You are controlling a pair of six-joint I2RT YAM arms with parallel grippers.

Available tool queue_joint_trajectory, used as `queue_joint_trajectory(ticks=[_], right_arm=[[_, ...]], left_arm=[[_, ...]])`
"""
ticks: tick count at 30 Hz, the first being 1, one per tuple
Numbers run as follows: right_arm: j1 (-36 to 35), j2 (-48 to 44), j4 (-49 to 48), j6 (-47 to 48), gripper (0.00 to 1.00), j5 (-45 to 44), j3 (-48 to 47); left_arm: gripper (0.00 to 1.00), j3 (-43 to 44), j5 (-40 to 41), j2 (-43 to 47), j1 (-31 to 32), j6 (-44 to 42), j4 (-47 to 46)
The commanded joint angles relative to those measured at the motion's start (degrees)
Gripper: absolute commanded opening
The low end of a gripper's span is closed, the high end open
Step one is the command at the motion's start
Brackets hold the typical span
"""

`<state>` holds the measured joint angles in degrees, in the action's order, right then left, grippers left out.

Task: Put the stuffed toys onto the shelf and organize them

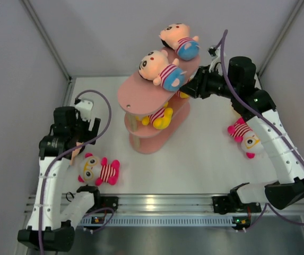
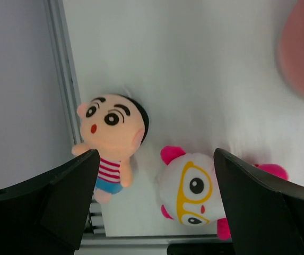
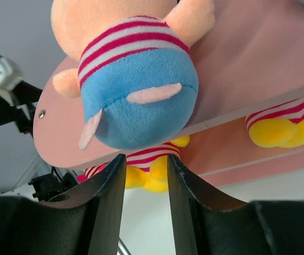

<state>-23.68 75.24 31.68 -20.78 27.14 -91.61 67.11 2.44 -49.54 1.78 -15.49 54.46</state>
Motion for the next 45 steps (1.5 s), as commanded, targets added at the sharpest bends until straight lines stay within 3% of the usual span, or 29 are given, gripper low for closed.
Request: queue_joint_trajectory(ticks=[1,5,9,15,23,25,26,27,29,30,31,32,45], right_arm=[[-1.02,0.35,-3.3,-0.5,0.37,0.55,-2.43],[-1.1,-1.41,-2.24,1.26,0.42,-1.82,-1.38],[-1.1,-2.47,-1.27,2.49,0.46,-1.47,-0.59],[-1.1,-3.87,-0.92,3.37,0.48,-1.38,0.12],[-1.02,-3.88,-0.83,3.72,0.5,-1.38,0.73],[-1.1,-4.14,-0.83,3.64,0.5,-1.47,0.73],[-1.1,-4.23,-0.83,3.72,0.5,-1.56,0.82],[-1.1,-4.31,-0.83,3.72,0.5,-1.65,0.82],[-1.1,-4.93,-0.83,3.72,0.5,-2.0,0.91],[-1.02,-5.19,-0.83,3.72,0.5,-2.09,0.91],[-1.02,-5.37,-0.66,3.64,0.5,-2.17,0.91],[-1.1,-5.63,-0.4,3.72,0.5,-2.17,0.82],[-1.02,-8.18,1.63,4.07,0.5,-2.35,-0.84]], left_arm=[[0.95,-6.28,7.58,-2.4,-0.02,-3.49,-0.32],[0.98,-13.57,5.39,-4.16,-0.55,-6.83,0.21],[0.96,-19.55,1.18,-8.81,-3.7,-9.47,0.21],[0.95,-22.45,-4.19,-14.7,-11.62,-14.03,0.3],[0.94,-27.21,-4.72,-15.5,-12.5,-16.6,1.0],[0.9,-27.03,-5.16,-16.02,-12.59,-16.68,1.09],[0.86,-27.03,-5.25,-16.2,-12.59,-16.77,1.09],[0.71,-27.03,-5.6,-16.64,-12.5,-16.86,1.09],[0.49,-26.95,-5.95,-18.22,-12.59,-16.77,1.09],[0.3,-26.95,-6.13,-19.01,-12.5,-16.68,1.09],[0.21,-26.86,-6.22,-19.1,-12.5,-16.6,1.09],[0.0,-26.94,-6.65,-18.93,-12.5,-16.68,1.0],[0.0,-19.83,-8.06,-5.93,-12.5,-14.05,1.27]])
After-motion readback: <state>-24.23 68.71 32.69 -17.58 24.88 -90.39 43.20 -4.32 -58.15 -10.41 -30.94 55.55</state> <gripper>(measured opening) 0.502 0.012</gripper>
